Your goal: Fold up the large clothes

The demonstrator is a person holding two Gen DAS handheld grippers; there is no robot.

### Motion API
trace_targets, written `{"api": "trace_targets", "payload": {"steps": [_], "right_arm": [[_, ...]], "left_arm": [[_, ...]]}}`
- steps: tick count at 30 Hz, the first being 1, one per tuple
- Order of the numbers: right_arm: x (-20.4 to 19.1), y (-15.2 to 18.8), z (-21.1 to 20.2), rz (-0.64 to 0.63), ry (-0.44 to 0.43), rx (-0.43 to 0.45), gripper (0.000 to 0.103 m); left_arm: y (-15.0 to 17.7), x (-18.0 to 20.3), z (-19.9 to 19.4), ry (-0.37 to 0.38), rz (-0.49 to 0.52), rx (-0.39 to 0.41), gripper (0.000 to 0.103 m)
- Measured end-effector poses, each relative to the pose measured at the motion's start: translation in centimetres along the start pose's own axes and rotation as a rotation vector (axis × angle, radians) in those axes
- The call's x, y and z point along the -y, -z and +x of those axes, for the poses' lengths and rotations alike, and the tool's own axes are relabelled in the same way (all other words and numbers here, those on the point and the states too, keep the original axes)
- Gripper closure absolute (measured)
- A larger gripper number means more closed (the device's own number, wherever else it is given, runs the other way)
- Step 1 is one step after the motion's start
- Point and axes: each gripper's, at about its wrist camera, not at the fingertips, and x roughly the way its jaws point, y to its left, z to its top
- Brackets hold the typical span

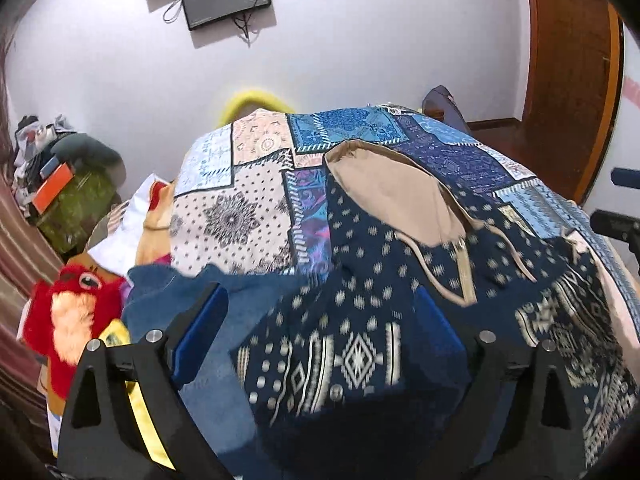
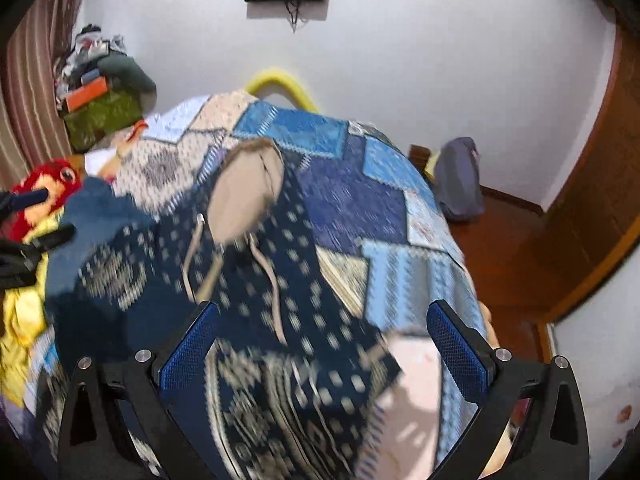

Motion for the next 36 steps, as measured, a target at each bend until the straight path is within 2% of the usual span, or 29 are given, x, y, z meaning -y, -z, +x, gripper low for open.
{"api": "trace_targets", "payload": {"steps": [7,13,17,18,22,23,24,25,26,27,28,29,30,33,36], "right_arm": [[-0.8,-4.0,6.3,0.053,-0.044,-0.035,0.0],[-0.7,-5.5,13.9,0.122,-0.068,-0.137,0.0],[-0.1,-5.7,18.8,0.184,-0.138,-0.217,0.001],[0.0,-5.7,19.8,0.199,-0.14,-0.233,0.004],[0.1,-5.3,23.4,0.225,-0.18,-0.309,0.029],[0.3,-5.3,23.6,0.239,-0.187,-0.302,0.029],[0.3,-5.3,23.6,0.247,-0.188,-0.284,0.034],[0.2,-5.4,23.6,0.239,-0.197,-0.271,0.045],[0.1,-5.4,23.4,0.228,-0.207,-0.264,0.052],[-0.2,-5.5,23.2,0.212,-0.213,-0.257,0.065],[-0.4,-5.6,23.0,0.2,-0.214,-0.255,0.078],[-0.6,-5.6,22.7,0.187,-0.209,-0.254,0.083],[-0.9,-5.7,22.2,0.163,-0.199,-0.248,0.09],[-1.1,-5.9,20.1,0.146,-0.195,-0.208,0.093],[-1.2,-6.1,16.6,0.136,-0.213,-0.152,0.093]], "left_arm": [[-2.6,0.9,6.5,0.01,-0.012,-0.044,0.008],[-3.8,1.2,12.7,0.036,-0.063,-0.124,0.008],[-4.1,1.0,16.9,0.061,-0.133,-0.194,0.008],[-4.2,0.9,17.5,0.067,-0.152,-0.206,0.008],[-4.4,0.4,20.1,0.108,-0.229,-0.245,0.008],[-4.4,0.4,20.6,0.12,-0.244,-0.25,0.013],[-4.4,0.4,20.9,0.132,-0.255,-0.252,0.024],[-4.3,0.6,21.2,0.157,-0.268,-0.262,0.03],[-4.2,0.7,21.3,0.183,-0.282,-0.265,0.044],[-4.2,0.8,21.3,0.199,-0.292,-0.26,0.056],[-4.3,1.0,20.9,0.209,-0.292,-0.248,0.063],[-4.4,1.2,20.4,0.218,-0.28,-0.24,0.079],[-4.5,1.4,19.9,0.224,-0.266,-0.235,0.091],[-4.9,1.8,16.7,0.199,-0.196,-0.174,0.092],[-5.3,1.5,12.0,0.217,-0.154,-0.105,0.092]]}}
